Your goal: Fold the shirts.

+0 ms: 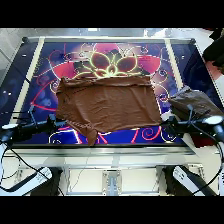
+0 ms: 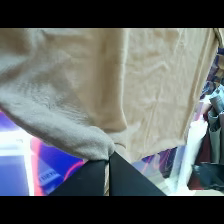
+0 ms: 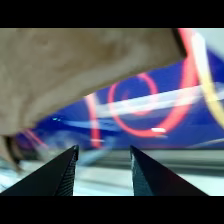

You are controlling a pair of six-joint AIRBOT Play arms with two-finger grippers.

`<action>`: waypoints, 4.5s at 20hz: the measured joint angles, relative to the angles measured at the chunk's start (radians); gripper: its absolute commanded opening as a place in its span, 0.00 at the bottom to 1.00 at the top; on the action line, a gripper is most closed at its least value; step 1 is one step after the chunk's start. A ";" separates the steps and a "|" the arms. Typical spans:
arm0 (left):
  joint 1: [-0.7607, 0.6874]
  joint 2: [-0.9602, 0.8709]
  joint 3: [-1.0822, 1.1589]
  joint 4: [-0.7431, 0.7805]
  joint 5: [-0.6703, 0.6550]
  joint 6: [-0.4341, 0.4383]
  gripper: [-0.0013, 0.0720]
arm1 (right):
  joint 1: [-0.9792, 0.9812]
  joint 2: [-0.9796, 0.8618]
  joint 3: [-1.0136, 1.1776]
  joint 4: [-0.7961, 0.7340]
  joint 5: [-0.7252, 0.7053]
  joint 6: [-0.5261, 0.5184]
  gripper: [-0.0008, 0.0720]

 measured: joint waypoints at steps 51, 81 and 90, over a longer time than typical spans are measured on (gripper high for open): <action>-0.316 0.294 1.291 0.550 -0.047 -0.317 0.03 | 0.173 0.163 1.320 -0.254 0.144 -0.059 0.03; -0.491 -0.548 0.983 0.832 0.018 -0.383 0.97 | 0.373 -0.596 0.826 -0.301 -0.180 -0.012 0.34; -0.445 -0.320 0.888 0.741 -0.103 -0.397 0.97 | 0.353 -0.454 0.935 -0.387 0.052 -0.025 0.41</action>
